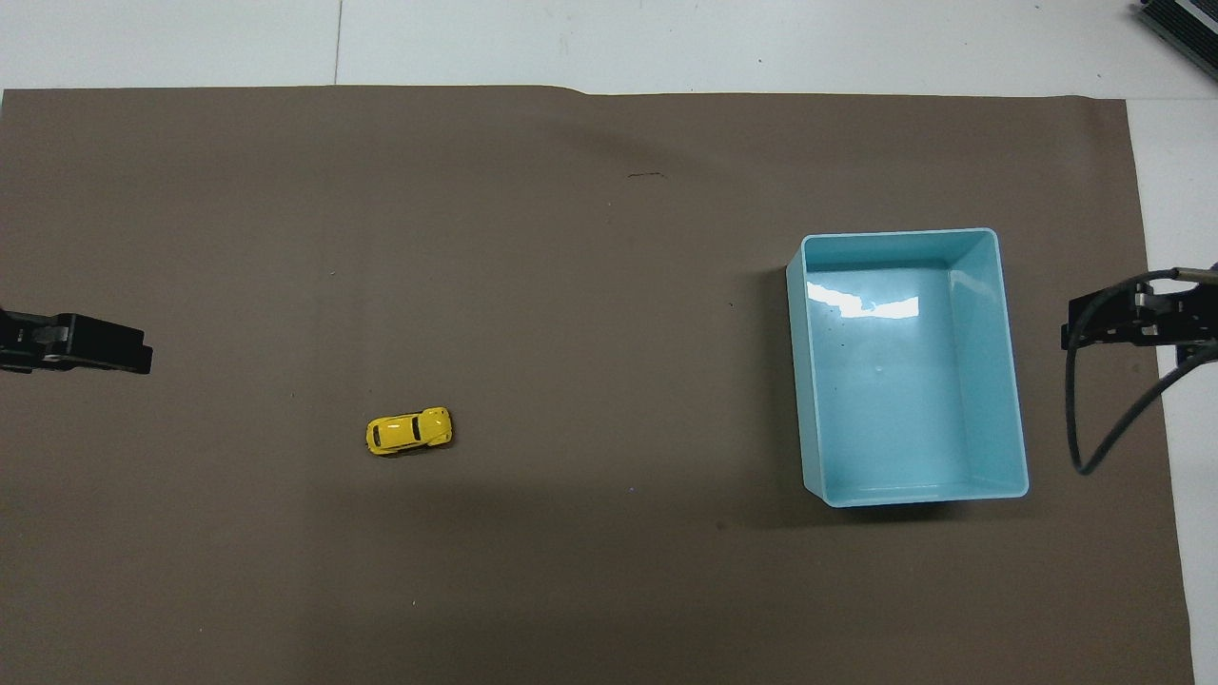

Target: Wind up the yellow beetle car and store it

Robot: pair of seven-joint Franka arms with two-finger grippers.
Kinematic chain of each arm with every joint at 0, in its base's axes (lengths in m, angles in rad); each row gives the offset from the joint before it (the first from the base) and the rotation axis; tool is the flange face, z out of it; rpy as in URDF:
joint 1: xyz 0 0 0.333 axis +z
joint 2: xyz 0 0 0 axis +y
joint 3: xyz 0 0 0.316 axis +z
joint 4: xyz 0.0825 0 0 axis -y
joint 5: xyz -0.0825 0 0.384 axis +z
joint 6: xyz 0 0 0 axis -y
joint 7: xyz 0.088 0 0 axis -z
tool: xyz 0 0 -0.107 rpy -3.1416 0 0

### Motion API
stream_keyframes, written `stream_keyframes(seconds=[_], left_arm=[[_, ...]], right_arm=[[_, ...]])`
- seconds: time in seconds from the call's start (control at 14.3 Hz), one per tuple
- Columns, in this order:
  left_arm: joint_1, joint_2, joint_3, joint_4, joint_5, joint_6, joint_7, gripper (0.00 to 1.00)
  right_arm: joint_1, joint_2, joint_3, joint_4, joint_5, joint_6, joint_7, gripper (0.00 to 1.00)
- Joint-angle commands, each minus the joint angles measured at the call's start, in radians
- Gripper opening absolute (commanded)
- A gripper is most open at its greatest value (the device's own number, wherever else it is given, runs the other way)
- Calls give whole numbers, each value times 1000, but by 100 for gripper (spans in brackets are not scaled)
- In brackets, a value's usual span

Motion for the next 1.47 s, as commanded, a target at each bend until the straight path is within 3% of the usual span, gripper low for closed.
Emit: stream_keyframes(seconds=[0.0, 1.4], left_arm=[[6, -14, -2, -21, 0, 15, -7, 100], [-2, -19, -2, -26, 0, 9, -7, 100]], right_arm=[[-10, -23, 8, -24, 2, 4, -18, 100], [-10, -23, 8, -24, 2, 4, -18, 100]])
